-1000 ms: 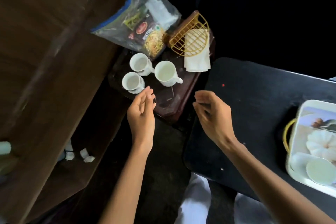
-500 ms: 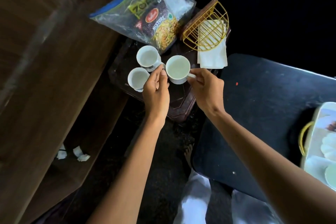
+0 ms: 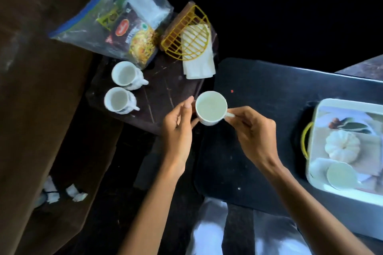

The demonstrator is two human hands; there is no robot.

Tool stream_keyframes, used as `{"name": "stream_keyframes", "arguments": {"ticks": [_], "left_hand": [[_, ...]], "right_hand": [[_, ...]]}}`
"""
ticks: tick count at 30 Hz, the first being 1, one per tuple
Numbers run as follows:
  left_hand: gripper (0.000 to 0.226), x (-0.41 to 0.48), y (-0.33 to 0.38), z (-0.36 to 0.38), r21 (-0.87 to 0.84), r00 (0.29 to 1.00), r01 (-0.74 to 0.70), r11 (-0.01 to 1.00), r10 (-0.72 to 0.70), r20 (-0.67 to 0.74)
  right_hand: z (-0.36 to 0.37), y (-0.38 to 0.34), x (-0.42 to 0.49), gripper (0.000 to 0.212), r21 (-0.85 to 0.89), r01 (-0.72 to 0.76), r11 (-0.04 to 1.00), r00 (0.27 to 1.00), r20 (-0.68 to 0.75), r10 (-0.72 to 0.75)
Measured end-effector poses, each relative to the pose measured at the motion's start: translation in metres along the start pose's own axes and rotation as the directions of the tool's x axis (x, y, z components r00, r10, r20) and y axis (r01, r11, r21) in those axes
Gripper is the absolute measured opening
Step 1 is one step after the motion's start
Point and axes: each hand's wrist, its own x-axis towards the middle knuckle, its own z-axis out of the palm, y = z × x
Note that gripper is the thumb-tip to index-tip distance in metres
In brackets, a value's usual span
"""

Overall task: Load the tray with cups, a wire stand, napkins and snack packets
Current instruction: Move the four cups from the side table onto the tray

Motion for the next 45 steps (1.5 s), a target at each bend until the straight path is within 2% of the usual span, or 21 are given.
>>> {"name": "stream_keyframes", "arguments": {"ticks": [13,18,23,28,33,45], "left_hand": [[0.027,-0.101,-0.061,0.206,0.089,0.976,0.067,0.994,-0.084,0.202],[0.022,-0.108,-0.090,0.258,0.151,0.976,0.103,0.983,-0.129,0.175],[0.023,-0.106,-0.111,0.279,0.191,0.967,0.160,0.968,-0.193,0.166],[0.021,-0.101,-0.121,0.280,0.251,0.970,0.182,0.951,-0.215,0.112],[0.020,-0.100,-0.127,0.276,0.240,0.967,0.218,0.946,-0.243,0.079],[0.020,-0.097,-0.139,0.268,0.318,0.962,0.222,0.922,-0.260,0.082]], "right_hand": [[-0.220,0.093,-0.047,0.015,-0.034,-0.199,0.979,0.971,-0.139,0.192],[-0.266,0.124,-0.045,0.017,-0.084,-0.221,0.972,0.966,-0.159,0.206],[-0.281,0.152,-0.044,0.017,-0.102,-0.239,0.966,0.960,-0.172,0.219],[-0.276,0.170,-0.043,0.014,-0.098,-0.262,0.960,0.959,-0.137,0.248],[-0.269,0.177,-0.043,0.013,-0.099,-0.261,0.960,0.963,-0.088,0.253],[-0.262,0.182,-0.049,0.015,-0.143,-0.298,0.944,0.955,-0.048,0.294]]}}
